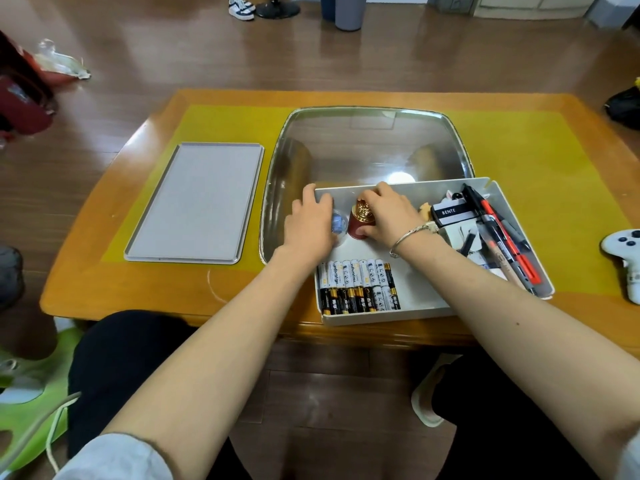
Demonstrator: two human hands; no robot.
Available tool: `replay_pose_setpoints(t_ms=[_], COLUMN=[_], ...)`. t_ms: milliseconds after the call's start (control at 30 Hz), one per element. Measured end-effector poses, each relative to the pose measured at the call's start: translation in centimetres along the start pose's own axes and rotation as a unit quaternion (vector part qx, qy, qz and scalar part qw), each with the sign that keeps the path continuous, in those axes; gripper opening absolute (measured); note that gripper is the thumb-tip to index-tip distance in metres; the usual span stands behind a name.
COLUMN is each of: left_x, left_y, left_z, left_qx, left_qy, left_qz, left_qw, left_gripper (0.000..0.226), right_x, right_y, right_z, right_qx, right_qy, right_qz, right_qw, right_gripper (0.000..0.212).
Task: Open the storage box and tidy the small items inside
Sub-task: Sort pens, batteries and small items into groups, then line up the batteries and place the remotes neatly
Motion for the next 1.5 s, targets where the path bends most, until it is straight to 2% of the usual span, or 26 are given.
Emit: replay_pose_setpoints(t_ms=[133, 200, 333, 500, 700, 900, 1133, 1267, 1400, 1500], left_x=[0.0, 0.0, 0.6, 0.2, 0.1, 0.4, 1.0, 1.2, 1.5, 1.6], left_y=[-0.1, 0.0, 0.3, 0.5, 0.9, 1.1, 0.8, 0.7, 0.6, 0.6], left_z=[-1.0, -1.9, -3.7, -4.0, -3.3, -3.2, -4.1, -4.1, -4.4, -4.5], left_qx=[-0.012, -0.042, -0.065, -0.061, -0.048, -0.044, -0.051, -0.068, -0.083, -0.084], left_qy=[0.018, 0.029, 0.073, 0.076, 0.073, 0.078, 0.057, 0.04, 0.021, 0.004], left_qz=[-0.092, -0.124, -0.133, -0.131, -0.122, -0.103, -0.08, -0.072, -0.069, -0.07], left_qw=[0.996, 0.991, 0.986, 0.987, 0.989, 0.991, 0.994, 0.994, 0.994, 0.994], left_gripper=[0.098, 0.106, 0.106, 0.106, 0.107, 0.109, 0.103, 0.099, 0.099, 0.098], right_x=[-0.2, -0.4, -0.9, -1.7, -2.8, -5.0, -5.5, -5.1, -4.1, -3.5], right_y=[0.0, -0.5, -1.4, -1.9, -3.2, -7.4, -11.5, -10.5, -8.9, -8.2], right_z=[0.0, -0.4, -1.4, -2.7, -5.9, -10.2, -13.5, -14.3, -13.7, -12.8], right_qx=[0.002, 0.002, 0.001, 0.031, 0.062, 0.158, 0.266, 0.276, 0.314, 0.331], right_qy=[-0.009, -0.018, -0.046, -0.049, -0.052, -0.141, -0.165, -0.15, -0.083, -0.046], right_qz=[0.004, 0.004, -0.018, -0.034, 0.004, 0.032, 0.042, 0.032, -0.041, -0.033], right_qw=[1.0, 1.0, 0.999, 0.998, 0.997, 0.977, 0.949, 0.949, 0.945, 0.942], right_gripper=[0.068, 0.072, 0.067, 0.065, 0.047, 0.034, 0.029, 0.016, 0.044, 0.05])
Point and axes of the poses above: each hand's wrist, its own z-axis towards the middle knuckle, its own x-axis out of the palm, y = z × x, the point moved 3 cm from there along z, towards the middle knuckle, and after that the axes turned 2 degrees about x, right-handed, at the moved point
